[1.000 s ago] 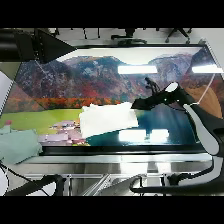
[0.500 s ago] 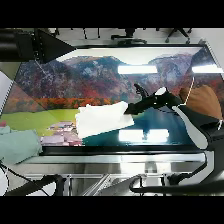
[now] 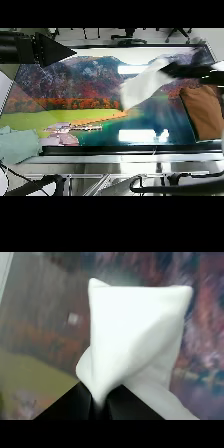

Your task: Fold the shirts.

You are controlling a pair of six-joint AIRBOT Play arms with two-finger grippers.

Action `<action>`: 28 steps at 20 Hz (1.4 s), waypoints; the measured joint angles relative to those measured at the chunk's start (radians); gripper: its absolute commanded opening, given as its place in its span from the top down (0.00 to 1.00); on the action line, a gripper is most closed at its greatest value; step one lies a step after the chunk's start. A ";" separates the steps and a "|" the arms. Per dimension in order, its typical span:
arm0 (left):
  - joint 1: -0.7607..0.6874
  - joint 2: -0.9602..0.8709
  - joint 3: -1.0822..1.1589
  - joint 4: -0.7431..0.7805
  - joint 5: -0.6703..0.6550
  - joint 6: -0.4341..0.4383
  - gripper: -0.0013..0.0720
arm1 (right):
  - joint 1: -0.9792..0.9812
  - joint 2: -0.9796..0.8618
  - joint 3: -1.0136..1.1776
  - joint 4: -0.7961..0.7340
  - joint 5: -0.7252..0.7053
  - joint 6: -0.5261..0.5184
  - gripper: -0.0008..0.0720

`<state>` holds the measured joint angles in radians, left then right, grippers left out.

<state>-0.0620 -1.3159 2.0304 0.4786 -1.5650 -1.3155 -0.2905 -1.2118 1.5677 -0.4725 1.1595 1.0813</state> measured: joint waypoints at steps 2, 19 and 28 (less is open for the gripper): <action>0.000 0.000 0.000 0.000 -0.003 0.000 0.96 | -0.142 0.045 0.031 0.002 -0.021 0.064 0.96; 0.000 0.001 -0.148 -0.008 -0.002 0.024 0.96 | -0.583 0.212 0.016 -0.570 0.300 0.505 0.96; 0.000 0.001 -0.168 -0.009 0.063 0.060 0.96 | -0.546 0.038 0.029 0.045 -0.066 0.246 0.96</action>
<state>-0.0620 -1.3151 1.8626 0.4694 -1.5024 -1.2556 -0.8368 -1.1740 1.5970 -0.4271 1.0935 1.3273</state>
